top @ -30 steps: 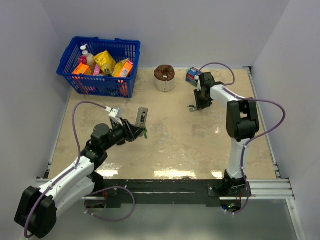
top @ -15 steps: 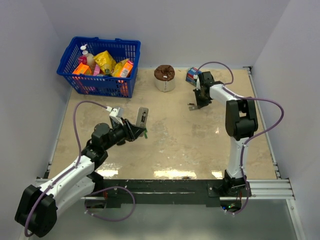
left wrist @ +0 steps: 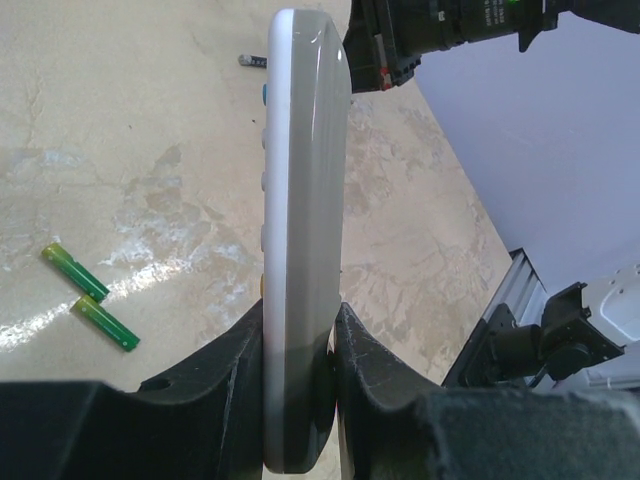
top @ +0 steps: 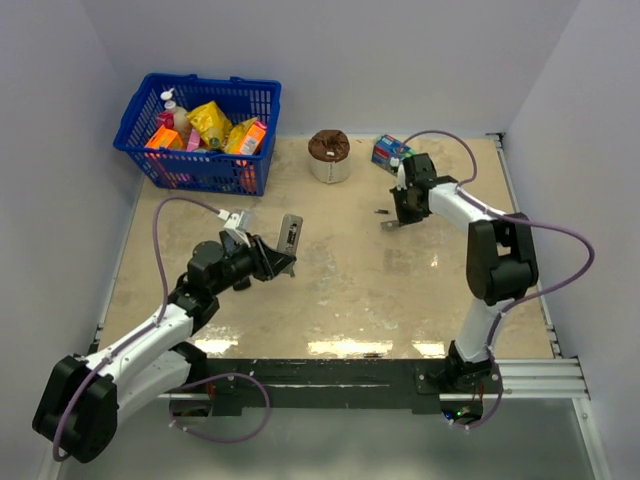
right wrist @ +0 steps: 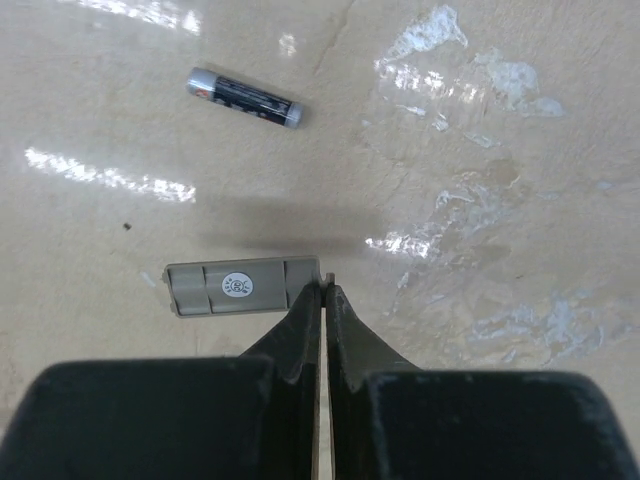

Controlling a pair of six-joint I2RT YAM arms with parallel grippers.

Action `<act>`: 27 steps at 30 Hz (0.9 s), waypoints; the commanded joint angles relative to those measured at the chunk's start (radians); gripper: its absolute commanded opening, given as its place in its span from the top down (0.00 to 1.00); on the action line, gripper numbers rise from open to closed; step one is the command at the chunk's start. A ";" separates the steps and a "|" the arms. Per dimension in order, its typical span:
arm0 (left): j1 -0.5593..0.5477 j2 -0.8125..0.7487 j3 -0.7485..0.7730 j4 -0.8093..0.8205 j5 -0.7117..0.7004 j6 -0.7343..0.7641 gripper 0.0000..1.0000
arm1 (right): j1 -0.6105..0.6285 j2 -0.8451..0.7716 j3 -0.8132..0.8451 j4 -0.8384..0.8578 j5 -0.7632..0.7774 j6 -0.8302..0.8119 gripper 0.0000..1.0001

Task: Load the batteries into the remote control
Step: Adjust the battery cover at the center of the board.

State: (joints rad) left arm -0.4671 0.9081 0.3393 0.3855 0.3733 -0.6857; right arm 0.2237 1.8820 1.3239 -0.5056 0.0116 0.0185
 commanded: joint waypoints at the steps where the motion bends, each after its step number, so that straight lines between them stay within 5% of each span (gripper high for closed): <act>1: -0.002 0.034 0.069 0.098 0.073 -0.058 1.00 | 0.065 -0.185 -0.075 0.120 0.011 -0.051 1.00; 10: -0.002 0.040 0.118 0.036 0.119 -0.051 1.00 | 0.230 -0.466 -0.267 0.337 0.027 -0.179 1.00; 19: -0.001 0.037 0.128 -0.013 0.133 -0.032 1.00 | 0.358 -0.719 -0.560 0.706 -0.142 -0.218 1.00; 27: -0.001 -0.038 0.196 -0.203 0.009 0.095 1.00 | 0.437 -0.517 -0.437 0.328 -0.098 -0.388 1.00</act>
State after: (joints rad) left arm -0.4671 0.9360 0.4732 0.2497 0.4545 -0.6674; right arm 0.6136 1.2640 0.8249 -0.0174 -0.0963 -0.2455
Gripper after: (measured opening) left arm 0.317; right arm 0.014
